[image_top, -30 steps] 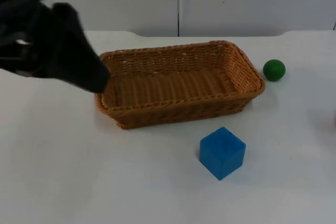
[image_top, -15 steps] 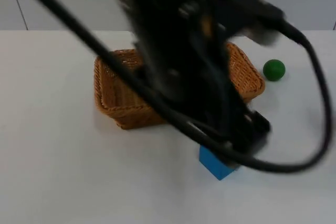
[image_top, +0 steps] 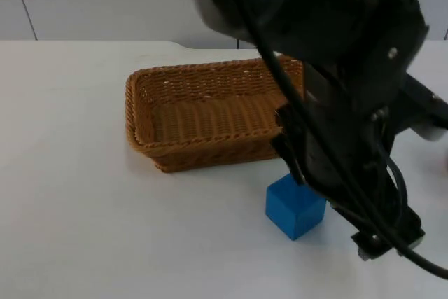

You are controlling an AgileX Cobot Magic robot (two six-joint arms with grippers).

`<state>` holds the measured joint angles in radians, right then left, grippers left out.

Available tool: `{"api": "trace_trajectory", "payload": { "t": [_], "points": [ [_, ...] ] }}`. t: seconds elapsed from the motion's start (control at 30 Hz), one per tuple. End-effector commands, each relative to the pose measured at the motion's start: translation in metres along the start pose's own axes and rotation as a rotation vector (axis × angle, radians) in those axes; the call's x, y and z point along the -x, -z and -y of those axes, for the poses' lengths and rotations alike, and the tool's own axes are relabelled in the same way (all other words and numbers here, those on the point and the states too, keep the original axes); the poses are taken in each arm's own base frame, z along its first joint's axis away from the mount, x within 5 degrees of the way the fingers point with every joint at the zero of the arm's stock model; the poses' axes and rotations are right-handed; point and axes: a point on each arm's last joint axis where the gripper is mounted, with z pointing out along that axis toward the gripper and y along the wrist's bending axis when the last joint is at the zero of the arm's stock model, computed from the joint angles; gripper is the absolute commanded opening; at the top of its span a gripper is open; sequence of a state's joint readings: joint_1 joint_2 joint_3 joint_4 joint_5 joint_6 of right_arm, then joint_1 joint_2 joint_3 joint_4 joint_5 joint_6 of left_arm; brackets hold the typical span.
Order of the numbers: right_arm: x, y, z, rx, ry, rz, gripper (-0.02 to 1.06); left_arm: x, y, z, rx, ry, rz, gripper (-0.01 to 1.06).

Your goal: Place all geometric objects except the red cube into the basket.

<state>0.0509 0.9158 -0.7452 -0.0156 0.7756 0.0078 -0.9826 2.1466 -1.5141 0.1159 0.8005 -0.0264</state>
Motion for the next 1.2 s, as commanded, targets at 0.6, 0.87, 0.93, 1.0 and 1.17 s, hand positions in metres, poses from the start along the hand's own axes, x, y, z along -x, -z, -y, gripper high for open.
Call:
{"api": "trace_trajectory", "payload": {
  "t": [0.6, 0.87, 0.93, 1.0, 1.17],
  "points": [
    [0.003, 0.002, 0.002, -0.008, -0.002, 0.016, 1.05, 0.004, -0.041, -0.007, 0.134, 0.032, -0.023, 0.92],
    [0.002, 0.002, 0.001, -0.005, -0.005, 0.014, 1.05, -0.002, -0.057, -0.006, 0.138, 0.037, -0.07, 0.9],
    [0.002, 0.002, 0.001, -0.005, -0.005, 0.012, 1.05, -0.002, -0.057, -0.006, 0.138, 0.043, -0.072, 0.9],
    [0.002, 0.002, 0.001, -0.005, -0.005, 0.012, 1.05, -0.001, -0.052, -0.006, 0.137, 0.051, -0.072, 0.89],
    [0.002, 0.002, 0.001, -0.005, -0.005, 0.012, 1.05, 0.0, -0.033, -0.007, 0.132, 0.074, -0.067, 0.89]
  ]
}}
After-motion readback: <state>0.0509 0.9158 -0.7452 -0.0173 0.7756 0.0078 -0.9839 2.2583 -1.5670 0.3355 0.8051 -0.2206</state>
